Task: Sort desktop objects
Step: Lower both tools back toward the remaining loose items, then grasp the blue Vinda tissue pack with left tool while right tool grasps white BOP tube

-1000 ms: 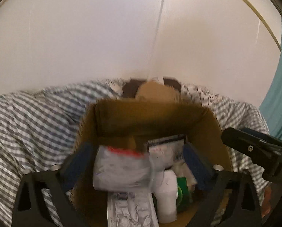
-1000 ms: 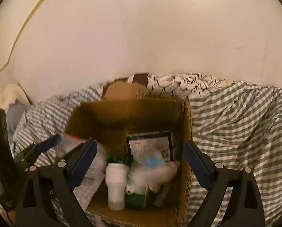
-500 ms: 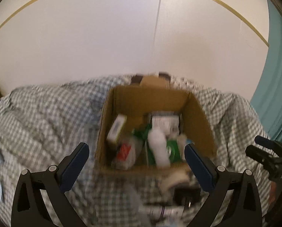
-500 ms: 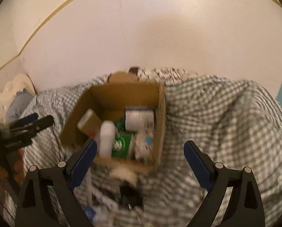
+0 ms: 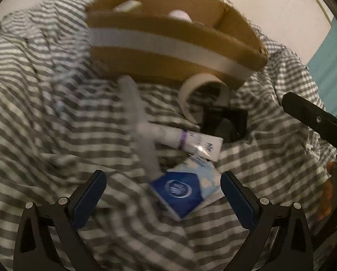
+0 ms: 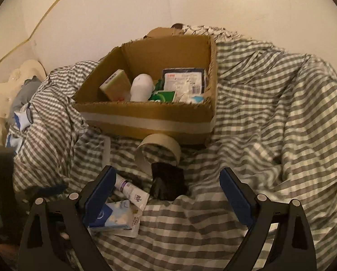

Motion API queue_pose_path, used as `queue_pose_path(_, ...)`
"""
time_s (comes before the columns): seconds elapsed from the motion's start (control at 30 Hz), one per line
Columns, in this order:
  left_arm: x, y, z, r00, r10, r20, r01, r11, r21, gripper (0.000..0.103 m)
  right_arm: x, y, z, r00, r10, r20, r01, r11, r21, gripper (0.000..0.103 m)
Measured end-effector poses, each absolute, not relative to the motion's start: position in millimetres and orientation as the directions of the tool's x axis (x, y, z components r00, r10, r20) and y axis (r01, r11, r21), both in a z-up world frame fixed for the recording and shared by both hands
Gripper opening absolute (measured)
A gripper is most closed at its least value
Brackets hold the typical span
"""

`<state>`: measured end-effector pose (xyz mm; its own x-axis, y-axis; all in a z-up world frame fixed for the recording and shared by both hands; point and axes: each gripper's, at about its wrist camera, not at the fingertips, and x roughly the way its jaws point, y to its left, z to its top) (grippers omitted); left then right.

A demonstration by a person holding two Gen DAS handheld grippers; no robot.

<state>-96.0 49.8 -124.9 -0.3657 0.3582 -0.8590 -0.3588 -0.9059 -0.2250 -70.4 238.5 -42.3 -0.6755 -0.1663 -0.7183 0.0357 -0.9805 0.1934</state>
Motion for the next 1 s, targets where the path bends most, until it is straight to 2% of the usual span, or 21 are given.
queue_pose_path(0.17,-96,70,-138,-0.324,0.392,-0.861,-0.392,-0.884,-0.254,0.103,-75,248,-50,-0.671,-0.173,-0.721,0.024,-0.977,0.213,0.093)
queue_pose_path(0.33,-106,78,-159,-0.258,0.413,-0.873,-0.353,-0.882,-0.313,0.103,-81,249,-59,-0.654,-0.181,-0.734,0.025,-0.975,0.219,0.093)
queue_pose_path(0.43,-106,78,-164,-0.259,0.388,-0.884,-0.362,-0.888,-0.284,0.091,-82,246,-63,-0.649,-0.174,-0.741,0.036,-0.979,0.198,0.093)
queue_pose_path(0.6,-105,67,-155,-0.232,0.418,-0.878,-0.360,-0.876,-0.322,0.088,-83,238,-64,-0.647,-0.175,-0.742,0.062,-0.982,0.178,0.093)
queue_pose_path(0.77,-106,32,-117,-0.334,0.440,-0.834,-0.322,-0.885,-0.337,0.088,-78,230,-56,-0.665,-0.202,-0.719,0.114,-0.979,0.170,0.093)
queue_pose_path(1.0,-124,-18,-103,-0.492,0.274,-0.826,-0.181,-0.961,-0.210,0.088,-86,190,-69,-0.613,-0.286,-0.737,0.297,-0.947,0.120,0.090)
